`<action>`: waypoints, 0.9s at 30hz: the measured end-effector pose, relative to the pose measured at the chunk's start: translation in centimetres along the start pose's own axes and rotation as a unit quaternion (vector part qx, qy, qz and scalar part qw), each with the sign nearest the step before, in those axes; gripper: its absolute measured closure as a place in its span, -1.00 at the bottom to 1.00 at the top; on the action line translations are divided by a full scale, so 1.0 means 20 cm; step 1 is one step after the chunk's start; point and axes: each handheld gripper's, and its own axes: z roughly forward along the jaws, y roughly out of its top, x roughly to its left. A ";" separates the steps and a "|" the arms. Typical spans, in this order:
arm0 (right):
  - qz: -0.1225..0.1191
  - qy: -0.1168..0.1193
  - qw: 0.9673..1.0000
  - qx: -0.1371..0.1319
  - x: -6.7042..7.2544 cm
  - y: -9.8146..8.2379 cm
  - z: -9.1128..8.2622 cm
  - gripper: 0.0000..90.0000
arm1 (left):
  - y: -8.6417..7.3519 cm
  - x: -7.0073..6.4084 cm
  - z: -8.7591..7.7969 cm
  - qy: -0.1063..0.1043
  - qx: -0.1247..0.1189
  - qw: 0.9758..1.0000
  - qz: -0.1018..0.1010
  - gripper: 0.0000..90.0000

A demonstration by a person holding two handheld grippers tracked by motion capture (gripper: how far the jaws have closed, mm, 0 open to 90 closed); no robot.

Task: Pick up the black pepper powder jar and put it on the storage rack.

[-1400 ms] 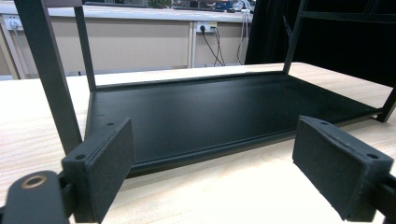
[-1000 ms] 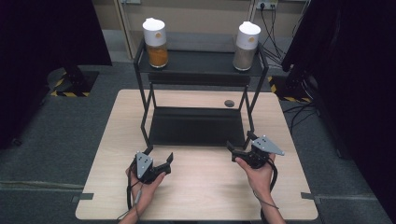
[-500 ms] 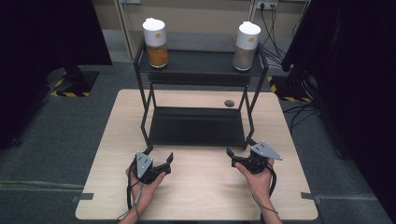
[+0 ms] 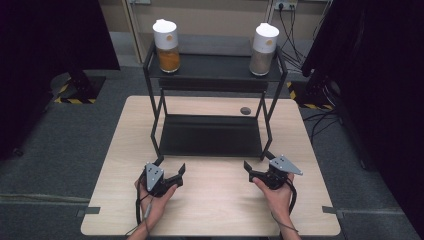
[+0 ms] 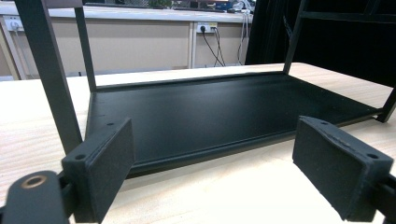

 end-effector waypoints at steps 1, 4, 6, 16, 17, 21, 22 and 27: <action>-0.001 0.000 1.000 0.001 0.00 0.00 0.00 -0.88 | 0.00 0.00 0.00 0.000 0.000 1.000 0.000 -0.72; 0.003 0.000 1.000 0.002 0.00 -0.02 0.00 -0.88 | 0.00 0.00 0.00 0.000 0.000 1.000 0.000 -0.72; 0.003 0.000 1.000 0.001 0.00 -0.03 0.00 -0.88 | 0.00 0.00 0.00 0.000 0.000 1.000 0.000 -0.72; 0.009 -0.002 1.000 -0.001 0.00 -0.06 -0.01 -0.88 | 0.00 0.00 0.00 0.001 0.000 1.000 0.000 -0.72; 0.009 -0.002 1.000 0.000 0.00 -0.07 -0.01 -0.88 | 0.00 0.00 0.00 0.001 0.000 1.000 0.000 -0.72; 0.011 -0.002 1.000 0.004 0.00 -0.08 -0.01 -0.88 | 0.00 0.00 0.00 0.001 0.000 1.000 0.000 -0.72; 0.010 -0.002 1.000 0.005 0.00 -0.09 -0.01 -0.88 | 0.00 0.00 0.00 0.001 0.000 1.000 0.000 -0.72; 0.008 -0.001 1.000 0.010 0.01 -0.10 0.00 -0.87 | 0.00 0.00 0.00 0.001 -0.001 1.000 0.001 -0.72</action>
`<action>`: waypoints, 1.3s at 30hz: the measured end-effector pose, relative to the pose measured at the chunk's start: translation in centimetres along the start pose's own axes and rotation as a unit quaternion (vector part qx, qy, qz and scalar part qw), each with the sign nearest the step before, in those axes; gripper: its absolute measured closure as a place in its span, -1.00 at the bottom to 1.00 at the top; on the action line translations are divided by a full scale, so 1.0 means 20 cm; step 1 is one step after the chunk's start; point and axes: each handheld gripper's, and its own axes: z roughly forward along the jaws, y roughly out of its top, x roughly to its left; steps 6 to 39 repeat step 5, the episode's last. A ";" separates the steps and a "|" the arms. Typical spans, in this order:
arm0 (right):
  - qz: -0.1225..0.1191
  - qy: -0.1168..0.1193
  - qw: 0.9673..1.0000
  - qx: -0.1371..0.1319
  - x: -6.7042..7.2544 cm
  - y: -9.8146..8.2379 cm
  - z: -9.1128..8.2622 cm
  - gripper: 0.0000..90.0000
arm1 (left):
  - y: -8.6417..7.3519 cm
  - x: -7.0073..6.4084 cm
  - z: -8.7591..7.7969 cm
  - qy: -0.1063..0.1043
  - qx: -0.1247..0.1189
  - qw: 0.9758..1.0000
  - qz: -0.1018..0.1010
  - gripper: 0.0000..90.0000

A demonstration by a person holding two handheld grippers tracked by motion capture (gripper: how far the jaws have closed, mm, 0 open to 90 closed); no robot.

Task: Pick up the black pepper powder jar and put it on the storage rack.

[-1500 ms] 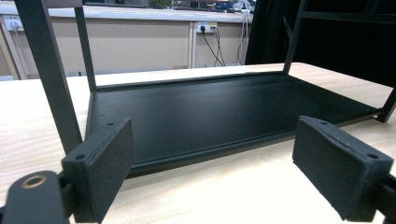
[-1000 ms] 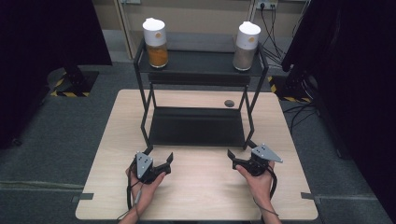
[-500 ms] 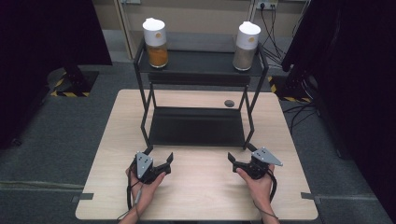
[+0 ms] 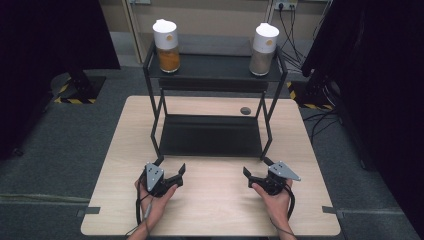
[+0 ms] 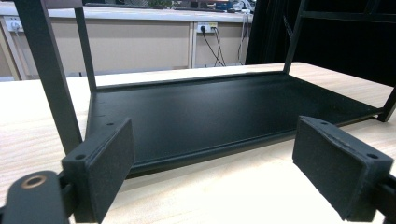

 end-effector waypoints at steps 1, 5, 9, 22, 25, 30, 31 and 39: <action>0.000 -0.001 1.000 -0.001 0.00 0.00 0.00 -0.87 | 0.00 0.00 0.00 0.000 0.000 1.000 0.000 -0.72; -0.002 -0.001 1.000 -0.008 0.00 -0.01 -0.01 -0.88 | 0.00 0.00 0.00 0.000 0.000 1.000 0.000 -0.72; -0.002 -0.001 1.000 -0.008 0.00 -0.01 -0.01 -0.88 | 0.00 0.00 0.00 0.000 0.000 1.000 0.000 -0.72; -0.002 -0.001 1.000 -0.008 0.00 -0.01 -0.01 -0.88 | 0.00 0.00 0.00 0.000 0.000 1.000 0.000 -0.72; -0.002 -0.001 1.000 -0.008 0.00 -0.01 -0.01 -0.88 | 0.00 0.00 0.00 0.000 0.000 1.000 0.000 -0.72; -0.002 -0.001 1.000 -0.008 0.00 -0.01 -0.01 -0.88 | 0.00 0.00 0.00 0.000 0.000 1.000 0.000 -0.72; -0.002 -0.001 1.000 -0.008 0.00 -0.01 -0.01 -0.88 | 0.00 0.00 0.00 0.000 0.000 1.000 0.000 -0.72; -0.002 -0.001 1.000 -0.008 0.00 -0.01 -0.01 -0.88 | 0.00 0.00 0.00 0.000 0.000 1.000 0.000 -0.72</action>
